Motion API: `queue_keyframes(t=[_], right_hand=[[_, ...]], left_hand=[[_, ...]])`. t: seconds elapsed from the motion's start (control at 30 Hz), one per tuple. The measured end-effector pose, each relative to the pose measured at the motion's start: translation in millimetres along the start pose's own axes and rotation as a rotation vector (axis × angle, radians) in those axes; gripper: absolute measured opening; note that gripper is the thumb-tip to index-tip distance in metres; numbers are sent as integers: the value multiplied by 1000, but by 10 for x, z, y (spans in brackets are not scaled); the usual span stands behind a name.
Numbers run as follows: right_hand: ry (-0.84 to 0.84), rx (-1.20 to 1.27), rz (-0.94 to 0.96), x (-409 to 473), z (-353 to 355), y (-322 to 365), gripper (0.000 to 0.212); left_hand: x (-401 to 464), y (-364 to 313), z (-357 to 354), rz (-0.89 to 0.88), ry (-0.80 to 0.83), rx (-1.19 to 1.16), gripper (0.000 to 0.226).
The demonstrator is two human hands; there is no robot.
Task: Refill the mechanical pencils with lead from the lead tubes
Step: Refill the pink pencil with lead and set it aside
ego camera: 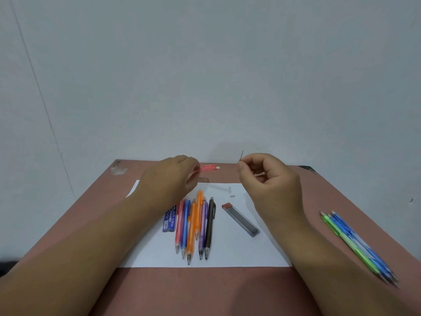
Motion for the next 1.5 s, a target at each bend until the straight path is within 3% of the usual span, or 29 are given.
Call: queue_keyframes(t=[0.33,0.53,0.83,1.5], right_hand=[[-8,175,-57,-18,-29,88,10],[69,162,95,-74,-64,188,15],[156,-22,300,-95,-102,188,10],[196,-13,307,-94,-123,189,14]], left_hand=[[-53,-31,24,49,-58,-282,22],[-65,-38,17,19,-81,-363,18],[-67,-60,1,-7,-93,-375,15],[-75,-58,-25,-23,-137,-395,12]])
Point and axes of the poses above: each hand's wrist, its own x-axis towards the middle knuckle, its own z-axis out of the back of the hand, y = z × x, the point moved 3 cm from there along x, towards the middle knuckle, and after that the axes turned 13 degrees about x, right-handed, at the moved point
